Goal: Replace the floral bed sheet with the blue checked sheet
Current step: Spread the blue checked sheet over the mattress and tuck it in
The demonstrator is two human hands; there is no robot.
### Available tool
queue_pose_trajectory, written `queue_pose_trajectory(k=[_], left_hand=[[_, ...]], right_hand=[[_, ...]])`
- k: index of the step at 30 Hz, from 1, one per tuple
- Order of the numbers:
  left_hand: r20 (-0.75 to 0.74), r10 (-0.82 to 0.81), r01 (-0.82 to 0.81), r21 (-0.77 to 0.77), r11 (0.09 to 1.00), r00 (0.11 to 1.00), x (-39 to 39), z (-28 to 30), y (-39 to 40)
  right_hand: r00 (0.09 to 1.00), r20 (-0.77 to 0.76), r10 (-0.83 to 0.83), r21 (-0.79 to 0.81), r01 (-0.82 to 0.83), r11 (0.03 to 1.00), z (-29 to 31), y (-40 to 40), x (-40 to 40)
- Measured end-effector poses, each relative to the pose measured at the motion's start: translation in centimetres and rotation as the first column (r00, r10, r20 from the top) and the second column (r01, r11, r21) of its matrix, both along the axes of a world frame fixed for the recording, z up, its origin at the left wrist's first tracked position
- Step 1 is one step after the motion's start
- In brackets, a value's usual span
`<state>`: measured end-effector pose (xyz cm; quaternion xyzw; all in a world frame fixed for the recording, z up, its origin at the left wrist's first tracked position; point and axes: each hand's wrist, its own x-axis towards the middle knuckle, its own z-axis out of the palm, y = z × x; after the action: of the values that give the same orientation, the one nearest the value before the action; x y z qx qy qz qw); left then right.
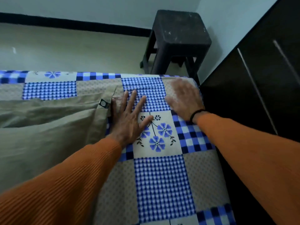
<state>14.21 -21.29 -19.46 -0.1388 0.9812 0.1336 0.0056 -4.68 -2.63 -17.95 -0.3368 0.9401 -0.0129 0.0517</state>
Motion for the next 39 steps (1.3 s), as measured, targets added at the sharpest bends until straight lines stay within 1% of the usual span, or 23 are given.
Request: queue_pose_trajectory(k=[1,2,3,5,6,7,11,13,16,18,20,21,23,24,25,27,29,30,31,32,34,36,39], left_hand=[[-0.02,0.004,-0.005,-0.021,1.0,1.0,0.2,0.1,0.1],[-0.049,0.012,-0.015,-0.048,0.999,0.999,0.4,0.1,0.2],[-0.087,0.013,-0.019,-0.067,0.998,0.996,0.6,0.2,0.3],[-0.173,0.015,-0.026,-0.059,0.998,0.985,1.0,0.2,0.6],[-0.204,0.027,-0.038,-0.046,0.998,0.979,1.3,0.1,0.8],[-0.199,0.047,-0.055,-0.038,0.998,0.979,1.6,0.1,1.0],[-0.035,0.084,-0.084,0.003,0.996,0.996,2.7,0.4,2.2],[0.067,0.024,-0.03,0.083,0.996,0.997,1.8,0.5,1.5],[0.281,-0.15,0.038,0.367,0.929,0.948,0.1,2.4,-1.4],[0.308,-0.238,0.069,0.472,0.879,0.921,-0.3,5.3,-3.8],[0.167,-0.168,0.072,0.465,0.882,0.972,1.7,9.1,-5.7],[0.029,-0.09,0.071,0.4,0.914,0.995,3.6,10.9,-6.4],[-0.264,0.061,0.001,0.229,0.973,0.963,9.9,14.0,-8.4],[-0.365,0.142,-0.102,0.128,0.987,0.92,13.9,14.9,-9.7],[-0.385,0.25,-0.254,0.041,0.966,0.888,18.4,15.5,-10.8],[-0.124,0.587,-0.595,-0.038,0.803,0.8,28.7,14.8,-13.0],[0.194,0.816,-0.839,0.099,0.535,0.544,39.7,12.7,-14.6],[0.321,0.856,-0.914,0.172,0.367,0.404,44.4,12.0,-15.3],[0.422,0.85,-0.948,0.185,0.26,0.315,48.4,11.7,-15.4],[0.501,0.818,-0.958,0.195,0.21,0.282,51.4,11.6,-15.1],[0.55,0.735,-0.912,0.326,0.248,0.396,53.5,13.3,-13.2],[0.462,0.724,-0.839,0.451,0.305,0.512,52.1,16.6,-11.0],[0.313,0.76,-0.717,0.641,0.274,0.569,48.9,20.9,-8.6]], right_hand=[[0.969,0.062,-0.238,0.008,0.238,0.971,0.4,-0.8,-1.9],[0.944,0.092,-0.318,0.03,0.316,0.948,0.8,-2.1,-2.9],[0.967,0.071,-0.244,0.006,0.244,0.97,1.1,-3.7,-3.0],[0.993,0.063,0.099,-0.086,-0.093,0.992,2.0,-6.9,-1.6],[0.972,0.102,0.211,-0.06,-0.205,0.977,2.2,-8.2,-0.6],[0.96,0.153,0.235,0.007,-0.239,0.971,1.9,-9.3,-0.2],[0.949,0.282,-0.138,0.301,0.049,0.952,2.4,-12.2,-2.4],[0.931,0.283,-0.229,0.337,0.127,0.933,3.1,-13.5,-1.9],[0.981,0.125,-0.151,0.217,0.122,0.969,3.1,-13.9,2.0],[0.98,0.137,-0.147,0.009,0.148,0.989,3.1,-12.3,5.2],[0.956,0.239,-0.17,-0.248,0.229,0.941,3.2,-10.1,10.4],[0.943,0.29,-0.161,-0.345,0.26,0.902,3.1,-8.8,13.9],[0.903,0.422,-0.084,-0.436,0.284,0.854,3.9,-6.6,22.2],[0.869,0.494,-0.02,-0.454,0.277,0.847,4.5,-5.7,26.5],[0.826,0.564,0.028,-0.455,0.282,0.845,5.4,-4.6,30.6],[0.714,0.696,0.071,-0.441,0.348,0.827,6.7,-3.1,38.3],[0.54,0.834,0.113,-0.396,0.442,0.805,8.2,-2.8,44.9],[0.41,0.901,0.139,-0.342,0.478,0.809,9.2,-3.3,47.6],[0.278,0.95,0.146,-0.273,0.502,0.821,9.8,-3.9,49.6],[0.172,0.976,0.133,-0.204,0.518,0.831,10.5,-4.5,51.1],[0.101,0.992,0.082,-0.125,0.56,0.819,11.5,-5.4,52.4],[0.159,0.986,0.058,-0.144,0.611,0.778,12.1,-5.7,52.0],[0.299,0.949,0.101,-0.278,0.641,0.716,14.0,-4.5,49.7]])
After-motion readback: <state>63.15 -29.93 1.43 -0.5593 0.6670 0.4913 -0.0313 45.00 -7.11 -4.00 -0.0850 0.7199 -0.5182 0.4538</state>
